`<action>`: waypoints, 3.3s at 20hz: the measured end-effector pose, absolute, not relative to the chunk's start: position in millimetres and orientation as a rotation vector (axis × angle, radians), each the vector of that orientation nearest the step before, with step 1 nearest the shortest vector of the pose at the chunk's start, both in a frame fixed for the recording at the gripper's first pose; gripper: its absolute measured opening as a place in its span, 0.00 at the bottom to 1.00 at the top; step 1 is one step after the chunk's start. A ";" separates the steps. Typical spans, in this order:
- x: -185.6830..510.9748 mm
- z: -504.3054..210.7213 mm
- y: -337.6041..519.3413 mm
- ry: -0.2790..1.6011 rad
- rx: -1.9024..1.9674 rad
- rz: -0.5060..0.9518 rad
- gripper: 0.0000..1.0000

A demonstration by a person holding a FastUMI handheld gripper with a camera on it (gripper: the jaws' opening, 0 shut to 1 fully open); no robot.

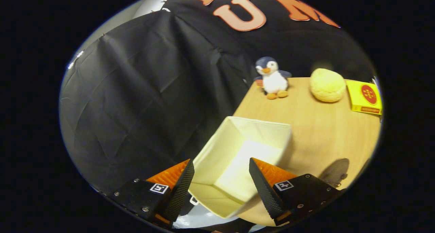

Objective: Open the storage box then place both shoes into the box .Put the left shoe in first, then the right shoe, with the right side of both shoes facing outward in a uniform manner.

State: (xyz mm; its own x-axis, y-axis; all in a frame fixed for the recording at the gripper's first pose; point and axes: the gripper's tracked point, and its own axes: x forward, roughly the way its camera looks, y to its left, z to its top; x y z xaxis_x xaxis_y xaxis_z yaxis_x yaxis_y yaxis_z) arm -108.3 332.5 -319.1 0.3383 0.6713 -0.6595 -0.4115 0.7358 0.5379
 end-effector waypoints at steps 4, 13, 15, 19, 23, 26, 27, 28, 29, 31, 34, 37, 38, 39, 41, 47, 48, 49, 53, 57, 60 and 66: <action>-101.7 -364.2 244.4 1.031 0.235 0.541 0.97; -135.9 -454.2 146.6 1.148 0.160 0.368 0.97; -138.2 -470.2 133.0 1.161 0.104 0.339 0.94; -127.7 -498.7 122.6 1.125 0.066 0.284 0.79; -118.0 -515.2 122.9 1.096 0.113 0.221 0.61; -109.9 -518.1 119.2 1.070 0.103 0.192 0.40; -108.7 -517.6 116.3 1.070 0.109 0.181 0.25; -107.3 -518.1 113.2 1.071 0.121 0.159 0.17; -107.1 -516.3 111.7 1.082 0.141 0.142 0.08; -110.8 -506.6 114.5 1.107 0.173 0.127 0.05; -101.8 -473.0 124.5 1.091 0.204 0.118 0.05; -85.9 -422.0 151.1 1.042 0.198 0.151 0.05; -79.5 -405.2 164.8 1.015 0.201 0.169 0.04; -74.4 -389.6 179.7 0.995 0.204 0.192 0.04; -69.8 -364.4 211.2 0.980 0.212 0.234 0.04; -66.6 -338.3 294.0 0.996 0.162 0.345 0.04; -66.7 -340.7 310.1 1.010 0.156 0.362 0.04; -68.3 -344.2 325.3 1.030 0.150 0.381 0.05; -82.6 -379.9 378.7 1.147 0.103 0.434 0.05; -94.0 -423.4 404.0 1.255 0.014 0.400 0.05; -105.1 -456.5 414.2 1.343 -0.031 0.359 0.05; -130.7 -498.1 428.7 1.511 0.024 0.327 0.09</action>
State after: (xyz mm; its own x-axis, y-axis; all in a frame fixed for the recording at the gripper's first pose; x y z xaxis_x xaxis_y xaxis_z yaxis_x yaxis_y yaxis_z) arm -130.7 428.7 -498.1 0.0245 0.2260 -0.9738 -0.1968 0.9561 0.2169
